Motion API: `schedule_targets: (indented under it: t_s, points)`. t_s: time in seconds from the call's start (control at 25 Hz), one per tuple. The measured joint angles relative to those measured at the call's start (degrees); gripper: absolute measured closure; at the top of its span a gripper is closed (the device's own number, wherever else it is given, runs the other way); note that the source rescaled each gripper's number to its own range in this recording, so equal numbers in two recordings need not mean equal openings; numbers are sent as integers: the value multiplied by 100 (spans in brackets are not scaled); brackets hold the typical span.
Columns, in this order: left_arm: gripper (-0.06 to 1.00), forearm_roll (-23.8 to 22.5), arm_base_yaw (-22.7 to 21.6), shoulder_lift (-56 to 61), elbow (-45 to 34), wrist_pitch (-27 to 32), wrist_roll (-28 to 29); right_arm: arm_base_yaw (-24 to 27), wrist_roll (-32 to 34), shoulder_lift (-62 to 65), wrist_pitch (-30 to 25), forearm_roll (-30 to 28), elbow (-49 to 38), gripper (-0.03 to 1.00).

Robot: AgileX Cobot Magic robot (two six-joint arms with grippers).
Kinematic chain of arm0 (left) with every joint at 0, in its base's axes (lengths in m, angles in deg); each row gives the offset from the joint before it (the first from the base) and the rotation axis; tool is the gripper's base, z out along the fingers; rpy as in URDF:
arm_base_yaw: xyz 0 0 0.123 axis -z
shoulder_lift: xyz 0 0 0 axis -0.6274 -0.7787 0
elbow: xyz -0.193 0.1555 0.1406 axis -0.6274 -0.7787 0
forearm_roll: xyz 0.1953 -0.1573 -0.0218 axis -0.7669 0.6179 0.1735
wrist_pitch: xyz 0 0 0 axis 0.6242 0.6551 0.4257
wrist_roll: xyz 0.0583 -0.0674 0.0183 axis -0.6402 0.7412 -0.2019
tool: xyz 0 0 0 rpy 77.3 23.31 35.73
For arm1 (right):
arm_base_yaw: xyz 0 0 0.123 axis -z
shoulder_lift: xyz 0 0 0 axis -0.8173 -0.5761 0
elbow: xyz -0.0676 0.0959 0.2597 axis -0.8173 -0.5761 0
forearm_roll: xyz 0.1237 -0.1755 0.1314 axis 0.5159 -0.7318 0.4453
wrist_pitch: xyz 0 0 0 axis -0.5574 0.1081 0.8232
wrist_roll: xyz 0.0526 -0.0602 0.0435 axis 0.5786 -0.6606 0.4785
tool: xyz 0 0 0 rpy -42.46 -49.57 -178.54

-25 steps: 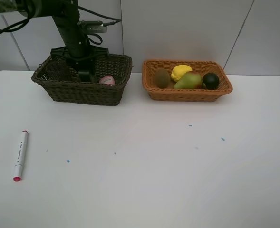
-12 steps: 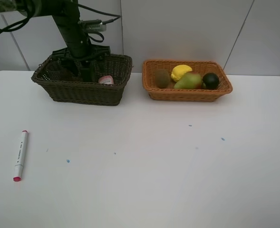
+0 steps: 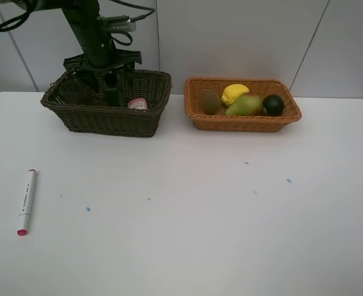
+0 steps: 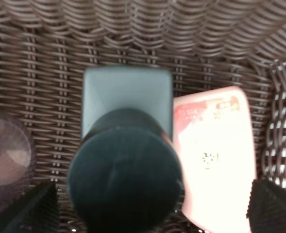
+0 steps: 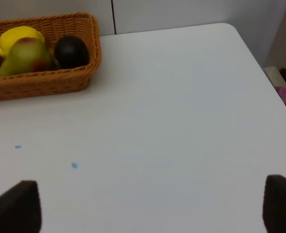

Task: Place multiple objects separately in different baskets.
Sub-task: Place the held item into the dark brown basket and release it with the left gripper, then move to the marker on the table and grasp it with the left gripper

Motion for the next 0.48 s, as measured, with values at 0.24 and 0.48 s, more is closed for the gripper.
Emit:
schedule_targets:
  t_s: [0.24, 0.48]
  points:
    - [-6, 0, 0, 437, 0, 543, 0, 0, 0, 0, 0, 0, 0, -3]
    - [-6, 107, 12, 1175, 0, 953, -37, 0, 0, 0, 0, 0, 0, -3]
